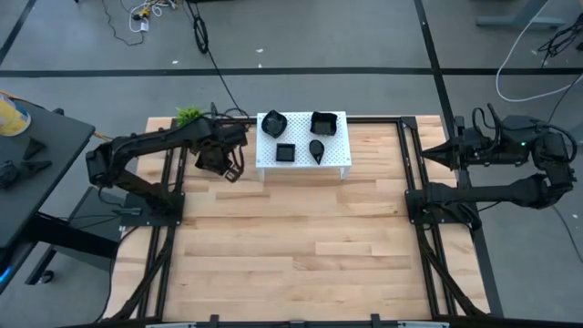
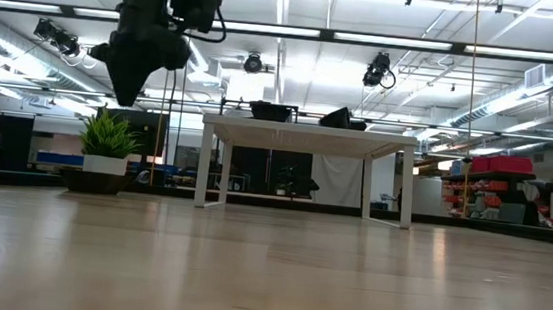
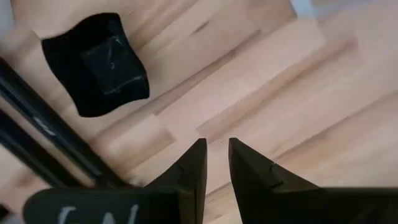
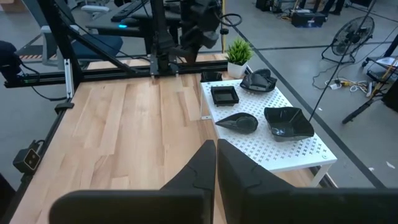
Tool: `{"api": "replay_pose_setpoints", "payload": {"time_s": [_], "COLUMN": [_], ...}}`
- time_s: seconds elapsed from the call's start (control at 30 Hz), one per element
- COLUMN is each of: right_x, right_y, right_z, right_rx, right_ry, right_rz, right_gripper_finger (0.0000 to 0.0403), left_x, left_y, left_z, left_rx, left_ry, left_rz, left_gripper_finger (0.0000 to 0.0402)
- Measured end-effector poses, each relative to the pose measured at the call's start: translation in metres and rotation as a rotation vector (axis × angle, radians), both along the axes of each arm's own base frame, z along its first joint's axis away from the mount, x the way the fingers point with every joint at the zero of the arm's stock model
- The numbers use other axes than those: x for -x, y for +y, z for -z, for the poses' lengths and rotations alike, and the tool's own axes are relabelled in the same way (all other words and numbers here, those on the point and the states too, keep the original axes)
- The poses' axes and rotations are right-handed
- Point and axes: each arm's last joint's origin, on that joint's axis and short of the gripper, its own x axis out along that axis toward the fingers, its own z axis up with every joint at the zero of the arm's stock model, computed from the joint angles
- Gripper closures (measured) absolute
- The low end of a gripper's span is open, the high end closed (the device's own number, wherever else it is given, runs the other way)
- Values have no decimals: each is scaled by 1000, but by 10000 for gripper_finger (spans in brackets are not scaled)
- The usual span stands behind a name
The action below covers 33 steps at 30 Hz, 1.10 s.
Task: Pick & Place Mini shaped plates
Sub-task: Stack the distorted square plate on top of the distorted square plate on the shelf
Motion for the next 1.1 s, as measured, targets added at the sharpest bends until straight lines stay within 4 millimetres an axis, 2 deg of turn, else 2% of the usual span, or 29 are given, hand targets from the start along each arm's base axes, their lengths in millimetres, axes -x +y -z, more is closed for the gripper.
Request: {"api": "replay_pose_setpoints", "payload": {"time_s": [0.2, 0.37, 0.6, 0.8, 1.1], "right_x": [0, 0, 0, 0, 0], "right_y": [0, 0, 0, 0, 0], "right_z": [0, 0, 0, 0, 0], "right_rx": [0, 0, 0, 0, 0], "right_ry": [-1, -1, 0, 0, -1], "right_rz": [0, 0, 0, 0, 0], "right_gripper_finger": [383, 383, 383, 383, 383], "left_x": [8, 20, 30, 27, 11], "left_y": [14, 25, 31, 33, 41], "left_z": [5, 16, 40, 50, 68], "left_rx": [9, 27, 24, -45, -83], "left_ry": [-12, 18, 59, 63, 71], "left_rz": [-141, -283, -290, -284, -256], "left_gripper_finger": [328, 328, 319, 284, 243]}}
